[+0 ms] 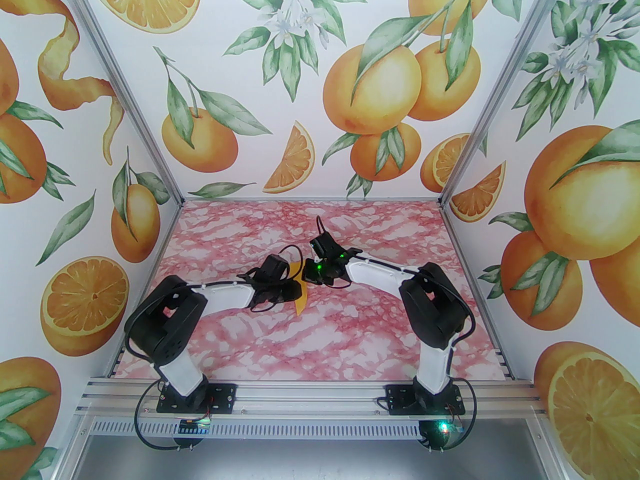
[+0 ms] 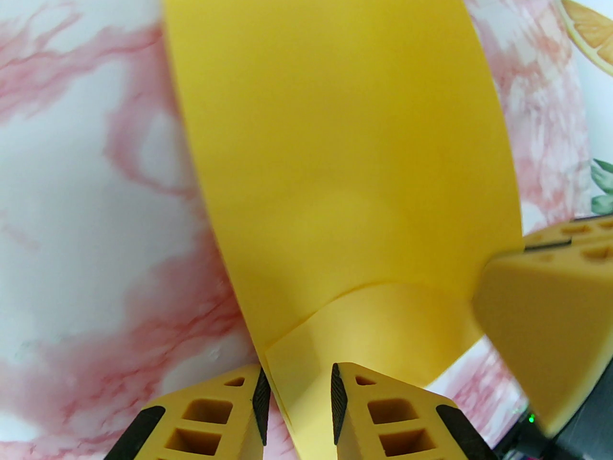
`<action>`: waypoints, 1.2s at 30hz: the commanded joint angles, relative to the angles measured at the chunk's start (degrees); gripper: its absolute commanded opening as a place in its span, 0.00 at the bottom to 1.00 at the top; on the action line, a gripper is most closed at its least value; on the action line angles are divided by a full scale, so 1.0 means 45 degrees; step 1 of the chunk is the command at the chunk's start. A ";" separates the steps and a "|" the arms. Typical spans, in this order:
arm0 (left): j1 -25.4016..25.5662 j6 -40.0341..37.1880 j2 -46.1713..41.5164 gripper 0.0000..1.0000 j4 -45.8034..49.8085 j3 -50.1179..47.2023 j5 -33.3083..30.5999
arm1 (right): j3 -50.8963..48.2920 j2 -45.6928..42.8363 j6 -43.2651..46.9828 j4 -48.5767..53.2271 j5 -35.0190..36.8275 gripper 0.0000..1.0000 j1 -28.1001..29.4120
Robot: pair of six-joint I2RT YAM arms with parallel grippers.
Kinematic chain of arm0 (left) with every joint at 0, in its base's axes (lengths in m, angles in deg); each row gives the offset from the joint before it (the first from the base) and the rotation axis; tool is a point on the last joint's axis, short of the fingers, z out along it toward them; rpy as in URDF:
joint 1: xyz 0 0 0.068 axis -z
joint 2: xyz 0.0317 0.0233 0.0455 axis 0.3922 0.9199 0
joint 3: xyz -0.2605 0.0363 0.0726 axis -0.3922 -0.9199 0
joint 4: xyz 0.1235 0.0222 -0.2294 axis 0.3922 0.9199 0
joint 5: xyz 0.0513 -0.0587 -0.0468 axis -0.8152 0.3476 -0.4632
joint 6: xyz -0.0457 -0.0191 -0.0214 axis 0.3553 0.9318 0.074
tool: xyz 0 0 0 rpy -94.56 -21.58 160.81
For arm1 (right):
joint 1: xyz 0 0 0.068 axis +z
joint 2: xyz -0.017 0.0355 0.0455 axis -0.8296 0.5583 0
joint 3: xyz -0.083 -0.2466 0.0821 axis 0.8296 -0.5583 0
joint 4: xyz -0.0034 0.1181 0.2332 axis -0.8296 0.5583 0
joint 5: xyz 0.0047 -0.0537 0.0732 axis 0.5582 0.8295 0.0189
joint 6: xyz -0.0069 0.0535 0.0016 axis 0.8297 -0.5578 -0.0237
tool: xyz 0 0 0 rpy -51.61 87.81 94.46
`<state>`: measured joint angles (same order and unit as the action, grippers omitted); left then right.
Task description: Fold a paper plane with a square sheet of paper (fold left side to right side)
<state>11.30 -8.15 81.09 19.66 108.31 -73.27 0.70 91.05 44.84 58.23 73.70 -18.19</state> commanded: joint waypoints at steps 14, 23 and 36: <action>-0.0123 0.0699 -0.0606 0.53 -0.2787 -0.1440 0.1063 | 0.0310 0.0442 -0.0298 -0.0036 -0.0079 0.06 0.0133; -0.0158 0.0794 -0.0691 0.51 -0.3900 -0.2091 0.1226 | 0.0328 0.0643 -0.0721 -0.0341 -0.0447 0.06 0.0172; -0.0184 0.0657 -0.0670 0.58 -0.4506 -0.2381 0.1451 | 0.0339 0.0880 -0.1733 -0.0793 -0.0623 0.06 -0.0025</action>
<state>10.40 -4.72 78.29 0.58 98.32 -68.28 1.55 94.13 39.64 56.92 72.15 -17.91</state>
